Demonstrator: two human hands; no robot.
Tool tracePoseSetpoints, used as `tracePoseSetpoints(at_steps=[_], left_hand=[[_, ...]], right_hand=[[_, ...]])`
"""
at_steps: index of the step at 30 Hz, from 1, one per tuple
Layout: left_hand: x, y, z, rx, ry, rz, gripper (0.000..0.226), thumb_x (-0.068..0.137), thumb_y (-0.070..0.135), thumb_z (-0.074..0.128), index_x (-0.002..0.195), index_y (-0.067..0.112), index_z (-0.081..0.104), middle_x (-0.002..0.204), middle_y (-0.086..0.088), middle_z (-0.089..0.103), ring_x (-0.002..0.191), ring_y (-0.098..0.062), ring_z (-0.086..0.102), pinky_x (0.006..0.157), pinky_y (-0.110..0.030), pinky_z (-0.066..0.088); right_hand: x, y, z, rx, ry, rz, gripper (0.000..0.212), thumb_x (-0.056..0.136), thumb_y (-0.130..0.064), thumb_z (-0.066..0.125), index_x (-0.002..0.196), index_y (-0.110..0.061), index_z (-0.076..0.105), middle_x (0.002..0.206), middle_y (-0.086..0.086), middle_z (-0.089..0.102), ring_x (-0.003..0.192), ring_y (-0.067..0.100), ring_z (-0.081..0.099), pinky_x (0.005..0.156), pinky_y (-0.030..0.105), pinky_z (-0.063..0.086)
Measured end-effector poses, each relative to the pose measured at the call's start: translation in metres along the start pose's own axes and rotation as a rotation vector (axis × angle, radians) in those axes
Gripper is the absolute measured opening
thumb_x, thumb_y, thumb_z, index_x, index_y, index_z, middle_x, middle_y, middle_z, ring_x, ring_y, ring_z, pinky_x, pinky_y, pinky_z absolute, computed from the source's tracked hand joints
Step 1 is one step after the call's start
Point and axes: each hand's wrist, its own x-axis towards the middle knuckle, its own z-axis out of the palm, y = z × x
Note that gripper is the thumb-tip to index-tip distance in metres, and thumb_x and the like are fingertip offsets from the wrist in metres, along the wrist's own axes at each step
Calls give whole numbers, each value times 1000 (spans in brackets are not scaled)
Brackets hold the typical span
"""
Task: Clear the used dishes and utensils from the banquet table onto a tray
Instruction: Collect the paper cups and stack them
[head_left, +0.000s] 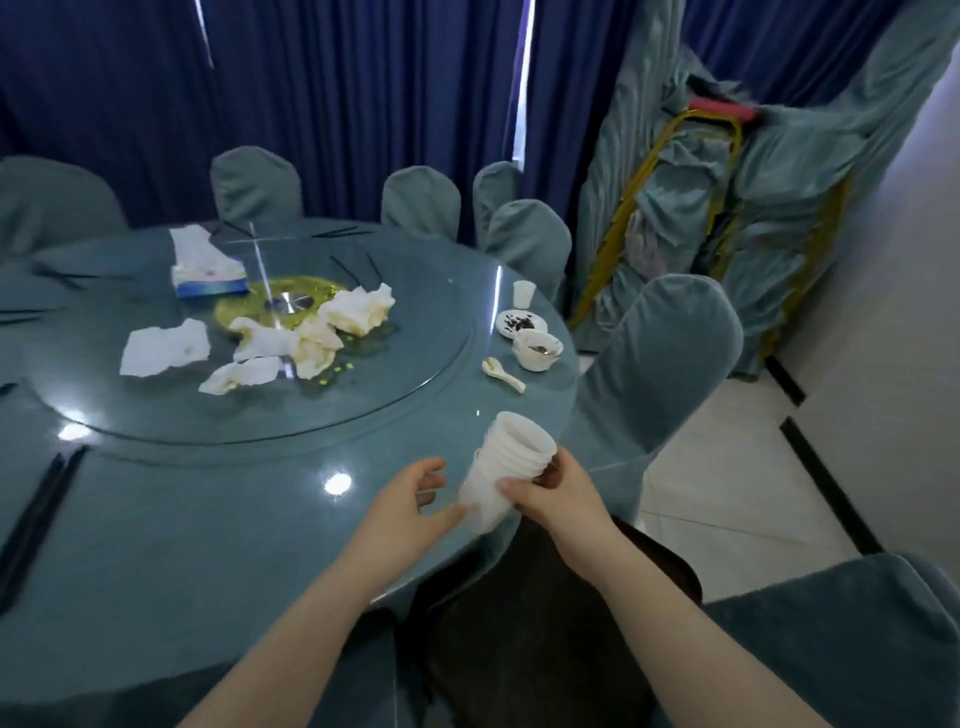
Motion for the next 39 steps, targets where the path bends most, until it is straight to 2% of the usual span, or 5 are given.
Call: tracePoseSetpoints(at_steps=[9, 19, 31, 35, 39], left_hand=[[102, -73, 27, 93, 254, -313, 68, 83, 15, 72, 142, 15, 39, 139, -7, 48, 129, -22, 45, 96, -25, 35], [155, -142, 42, 765, 49, -612, 132, 62, 60, 77, 149, 33, -18, 159, 0, -20, 147, -30, -9, 114, -58, 10], [155, -158, 40, 807, 13, -616, 128, 59, 67, 73, 150, 37, -13, 158, 7, -22, 147, -23, -11, 115, -55, 11], [155, -156, 41, 765, -8, -608, 123, 64, 61, 74, 151, 35, -11, 159, 6, -21, 147, -24, -12, 114, -57, 8], [148, -148, 19, 518, 40, -563, 96, 81, 33, 72, 153, 22, 10, 162, 1, 3, 148, -19, 7, 118, -42, 14]], right_hand=[[151, 89, -52, 67, 0, 199, 59, 75, -15, 79, 127, -22, 53, 122, 1, 64, 107, 19, 63, 94, 47, 52], [266, 106, -59, -162, 48, 10, 64, 66, -19, 85, 116, -36, 48, 110, -21, 60, 99, -5, 58, 77, 17, 46], [346, 129, -17, -207, 18, -54, 57, 83, -11, 70, 132, -27, 46, 115, -30, 58, 100, -15, 55, 82, 2, 39], [309, 147, -11, -257, 24, 73, 56, 82, -14, 72, 131, -14, 47, 133, -1, 57, 124, 12, 52, 105, 32, 42], [244, 154, 13, -261, 54, 164, 65, 86, -17, 69, 143, -14, 39, 146, 4, 45, 132, 14, 43, 104, 26, 34]])
